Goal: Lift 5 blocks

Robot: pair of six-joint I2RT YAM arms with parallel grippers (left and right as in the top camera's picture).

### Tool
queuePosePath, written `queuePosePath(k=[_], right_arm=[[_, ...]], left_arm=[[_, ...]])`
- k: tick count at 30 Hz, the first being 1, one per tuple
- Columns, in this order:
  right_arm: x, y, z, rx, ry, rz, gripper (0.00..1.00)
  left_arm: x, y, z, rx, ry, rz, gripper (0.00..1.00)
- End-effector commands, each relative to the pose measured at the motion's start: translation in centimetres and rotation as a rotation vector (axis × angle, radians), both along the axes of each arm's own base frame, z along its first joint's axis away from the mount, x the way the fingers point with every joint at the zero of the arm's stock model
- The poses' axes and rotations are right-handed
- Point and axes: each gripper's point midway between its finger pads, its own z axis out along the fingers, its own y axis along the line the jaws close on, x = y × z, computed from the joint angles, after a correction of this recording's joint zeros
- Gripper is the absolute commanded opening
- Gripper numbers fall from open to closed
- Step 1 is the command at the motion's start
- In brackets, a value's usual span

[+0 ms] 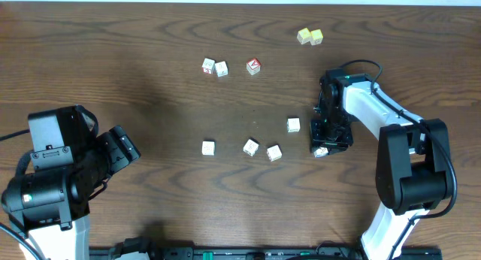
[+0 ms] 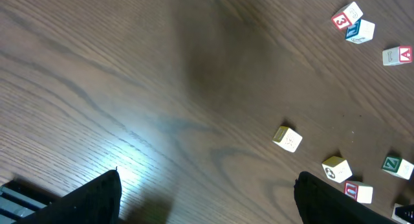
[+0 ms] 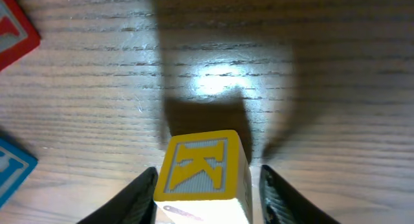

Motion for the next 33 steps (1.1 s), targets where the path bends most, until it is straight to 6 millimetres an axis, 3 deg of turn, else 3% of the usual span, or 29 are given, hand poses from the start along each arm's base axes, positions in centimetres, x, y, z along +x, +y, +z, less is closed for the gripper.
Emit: queuePosePath(k=[1, 9, 12, 22, 30, 33], right_arm=[[0.6, -0.5, 0.1, -0.035, -0.010, 0.030, 0.50], [2.3, -0.7, 3.8, -0.066, -0.023, 0.041, 0.53], [2.1, -0.7, 4.1, -0.058, -0.014, 0.072, 0.53], [-0.5, -1.1, 0.8, -0.058, 0.034, 0.103, 0.53], [-0.4, -0.4, 0.4, -0.032, 0.011, 0.195, 0.53], [-0.1, -0.3, -0.1, -0.030, -0.008, 0.194, 0.47]], left_arm=[[0.0, 0.2, 0.3, 0.011, -0.005, 0.013, 0.86], [0.0, 0.2, 0.3, 0.011, -0.005, 0.013, 0.86], [0.0, 0.2, 0.3, 0.011, -0.005, 0.013, 0.86], [0.0, 0.2, 0.3, 0.011, -0.005, 0.013, 0.86], [0.0, 0.2, 0.3, 0.011, -0.005, 0.013, 0.86], [0.0, 0.2, 0.3, 0.011, -0.005, 0.013, 0.86]])
